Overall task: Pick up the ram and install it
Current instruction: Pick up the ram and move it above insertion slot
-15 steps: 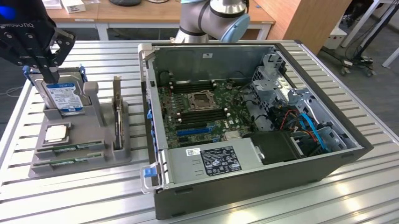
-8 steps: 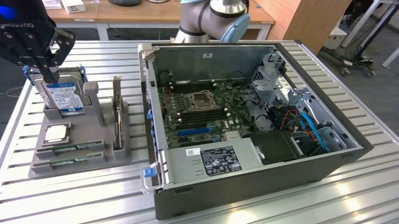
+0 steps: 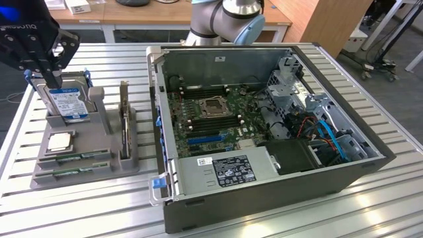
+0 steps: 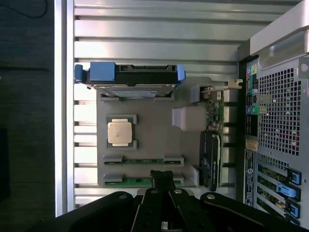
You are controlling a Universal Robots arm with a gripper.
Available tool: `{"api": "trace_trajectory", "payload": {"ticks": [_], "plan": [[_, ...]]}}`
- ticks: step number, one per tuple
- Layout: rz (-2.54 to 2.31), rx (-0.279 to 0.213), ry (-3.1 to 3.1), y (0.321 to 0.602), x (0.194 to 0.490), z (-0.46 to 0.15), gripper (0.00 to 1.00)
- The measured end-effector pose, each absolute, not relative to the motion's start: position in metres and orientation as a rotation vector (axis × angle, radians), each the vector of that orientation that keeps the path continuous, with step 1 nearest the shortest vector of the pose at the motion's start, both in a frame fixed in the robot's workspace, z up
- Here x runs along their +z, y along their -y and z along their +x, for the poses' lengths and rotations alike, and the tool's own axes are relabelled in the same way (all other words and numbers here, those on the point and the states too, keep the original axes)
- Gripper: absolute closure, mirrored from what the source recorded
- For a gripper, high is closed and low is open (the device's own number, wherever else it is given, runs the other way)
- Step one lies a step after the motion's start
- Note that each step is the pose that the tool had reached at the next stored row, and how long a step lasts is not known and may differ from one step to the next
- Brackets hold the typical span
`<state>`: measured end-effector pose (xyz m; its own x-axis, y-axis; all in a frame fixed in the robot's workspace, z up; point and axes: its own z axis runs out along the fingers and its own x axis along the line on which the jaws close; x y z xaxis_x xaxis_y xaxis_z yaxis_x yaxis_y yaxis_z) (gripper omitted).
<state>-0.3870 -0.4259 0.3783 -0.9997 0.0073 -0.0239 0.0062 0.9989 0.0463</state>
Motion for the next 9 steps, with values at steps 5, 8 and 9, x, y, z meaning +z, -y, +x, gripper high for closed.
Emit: {"api": "trace_trajectory", "payload": {"ticks": [5,8,9], "plan": [[-0.096,0.073,-3.117,0.4259,0.3782,-0.3870,0.90],[-0.168,0.074,-3.115,0.4259,0.3782,-0.3870,0.90],[-0.195,0.075,-3.114,0.4259,0.3782,-0.3869,0.90]]}}
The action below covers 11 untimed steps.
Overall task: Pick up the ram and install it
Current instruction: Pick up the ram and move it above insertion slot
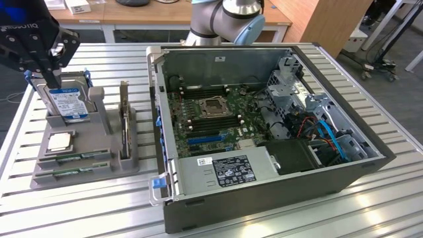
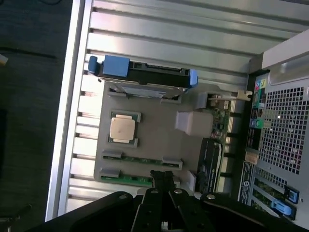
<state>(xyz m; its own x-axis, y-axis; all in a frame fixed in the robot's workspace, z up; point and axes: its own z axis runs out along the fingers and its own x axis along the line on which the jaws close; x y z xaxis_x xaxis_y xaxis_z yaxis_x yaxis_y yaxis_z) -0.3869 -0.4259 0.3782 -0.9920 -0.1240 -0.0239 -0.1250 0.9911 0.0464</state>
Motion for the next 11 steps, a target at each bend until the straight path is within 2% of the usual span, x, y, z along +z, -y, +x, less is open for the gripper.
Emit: {"api": "trace_trajectory", "payload": {"ticks": [11], "plan": [[-0.505,0.078,-3.083,0.4259,0.3781,-0.3869,0.90]]}}
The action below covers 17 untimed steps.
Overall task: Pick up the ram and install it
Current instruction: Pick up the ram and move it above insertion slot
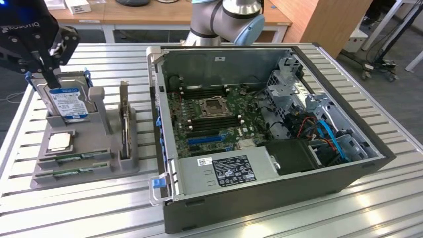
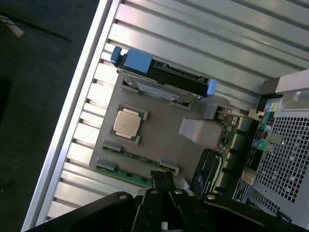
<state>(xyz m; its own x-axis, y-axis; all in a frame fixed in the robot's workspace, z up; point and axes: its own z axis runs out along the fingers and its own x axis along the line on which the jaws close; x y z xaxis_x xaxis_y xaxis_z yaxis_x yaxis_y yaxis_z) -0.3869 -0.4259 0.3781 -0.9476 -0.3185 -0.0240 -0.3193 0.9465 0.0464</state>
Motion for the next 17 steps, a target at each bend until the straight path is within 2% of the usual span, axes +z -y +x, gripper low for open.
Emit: {"api": "trace_trajectory", "payload": {"ticks": [17], "plan": [[-0.978,0.081,-2.976,0.4259,0.3778,-0.3869,0.90]]}}
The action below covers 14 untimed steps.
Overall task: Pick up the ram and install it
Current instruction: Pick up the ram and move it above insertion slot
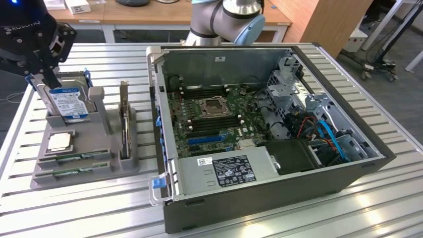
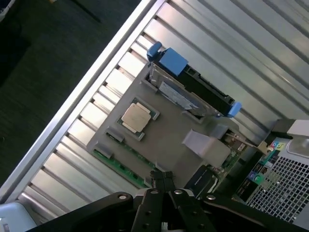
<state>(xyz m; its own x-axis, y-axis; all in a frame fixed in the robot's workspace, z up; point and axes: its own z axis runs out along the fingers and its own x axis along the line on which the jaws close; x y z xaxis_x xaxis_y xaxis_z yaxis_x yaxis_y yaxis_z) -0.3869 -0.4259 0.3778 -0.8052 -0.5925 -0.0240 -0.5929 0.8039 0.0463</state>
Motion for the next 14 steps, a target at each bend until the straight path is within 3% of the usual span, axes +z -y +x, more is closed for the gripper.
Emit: {"api": "trace_trajectory", "payload": {"ticks": [14], "plan": [[-1.350,0.082,-2.834,0.4259,0.3777,-0.3869,0.90]]}}
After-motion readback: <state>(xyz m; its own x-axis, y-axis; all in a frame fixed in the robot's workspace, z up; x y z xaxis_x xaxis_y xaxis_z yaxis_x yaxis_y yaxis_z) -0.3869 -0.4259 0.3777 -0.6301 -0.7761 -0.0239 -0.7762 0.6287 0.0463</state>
